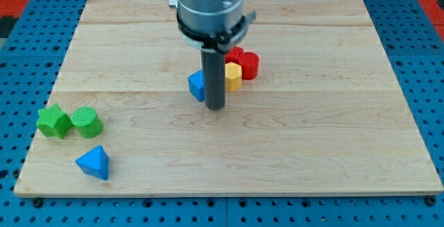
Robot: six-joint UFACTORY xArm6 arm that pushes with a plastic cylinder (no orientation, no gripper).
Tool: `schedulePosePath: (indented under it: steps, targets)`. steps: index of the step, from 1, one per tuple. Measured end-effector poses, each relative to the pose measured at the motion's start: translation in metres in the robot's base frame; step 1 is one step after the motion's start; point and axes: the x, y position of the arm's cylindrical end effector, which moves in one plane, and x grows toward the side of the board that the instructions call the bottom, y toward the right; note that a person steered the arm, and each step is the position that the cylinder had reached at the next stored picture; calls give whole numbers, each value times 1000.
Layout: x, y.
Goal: Move the green circle into a group of blocks
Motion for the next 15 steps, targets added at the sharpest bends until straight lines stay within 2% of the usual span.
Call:
schedulePosePath:
  steps: [2,3,4,5,6,7,9,10,12,13,14,15]
  targets:
    - [-30,-205]
    - [-79,-248]
    - [-38,-282]
    - [4,-281]
    - [19,-267]
    - [20,-226]
    - [12,-100]
    - [12,-61]
    - [26,-104]
    - [51,-93]
    - [57,-44]
    - [32,3]
